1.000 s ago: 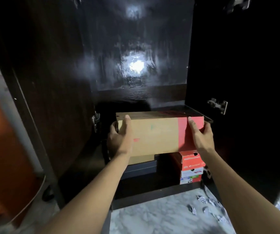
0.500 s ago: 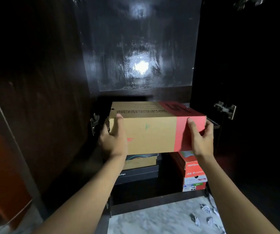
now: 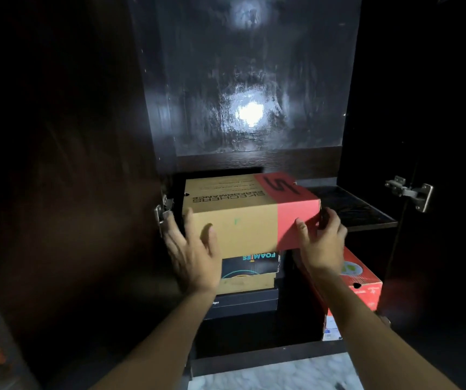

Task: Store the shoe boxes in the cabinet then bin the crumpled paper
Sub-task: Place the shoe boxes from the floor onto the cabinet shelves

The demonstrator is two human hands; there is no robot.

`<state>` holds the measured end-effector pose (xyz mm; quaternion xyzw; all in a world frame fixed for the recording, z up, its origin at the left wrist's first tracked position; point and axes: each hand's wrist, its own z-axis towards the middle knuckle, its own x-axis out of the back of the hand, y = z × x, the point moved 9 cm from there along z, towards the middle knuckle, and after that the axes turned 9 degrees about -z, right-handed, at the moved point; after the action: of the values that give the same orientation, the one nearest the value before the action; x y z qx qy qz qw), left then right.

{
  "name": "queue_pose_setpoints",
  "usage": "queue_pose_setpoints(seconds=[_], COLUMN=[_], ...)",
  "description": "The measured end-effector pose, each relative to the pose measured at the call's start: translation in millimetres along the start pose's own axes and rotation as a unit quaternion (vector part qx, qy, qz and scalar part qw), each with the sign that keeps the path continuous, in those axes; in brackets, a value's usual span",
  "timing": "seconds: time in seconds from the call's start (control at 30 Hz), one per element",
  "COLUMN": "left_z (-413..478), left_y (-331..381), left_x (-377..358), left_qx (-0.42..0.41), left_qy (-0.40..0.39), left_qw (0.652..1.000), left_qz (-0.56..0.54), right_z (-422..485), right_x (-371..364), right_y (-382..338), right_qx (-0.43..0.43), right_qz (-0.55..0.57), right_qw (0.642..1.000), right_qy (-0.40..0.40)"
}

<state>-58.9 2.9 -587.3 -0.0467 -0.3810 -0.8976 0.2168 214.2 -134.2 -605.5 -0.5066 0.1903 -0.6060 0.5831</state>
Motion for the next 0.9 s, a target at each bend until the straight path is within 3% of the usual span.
queue_pose_setpoints(seconds=[0.1, 0.27, 0.53, 0.77, 0.9], left_z=[-8, 24, 83, 85, 80], left_y=[13, -2, -33, -37, -19], left_x=[-28, -62, -99, -99, -90], left_qx=[-0.112, -0.109, -0.001, 0.043, 0.062], left_qy=[-0.072, -0.124, -0.216, -0.271, -0.272], left_qw=[0.984, 0.974, 0.962, 0.947, 0.954], left_qz=[0.119, 0.156, 0.166, 0.168, 0.109], right_z=[-12, 3, 38, 40, 35], right_x=[-3, -59, -125, -110, -82], right_y=[-17, -23, -33, -32, -27], right_qx=[0.089, 0.155, 0.131, 0.134, 0.116], right_qz=[-0.087, -0.178, -0.193, -0.17, -0.167], right_qw=[0.988, 0.972, 0.964, 0.968, 0.969], right_qy=[0.087, 0.008, -0.124, -0.128, -0.144])
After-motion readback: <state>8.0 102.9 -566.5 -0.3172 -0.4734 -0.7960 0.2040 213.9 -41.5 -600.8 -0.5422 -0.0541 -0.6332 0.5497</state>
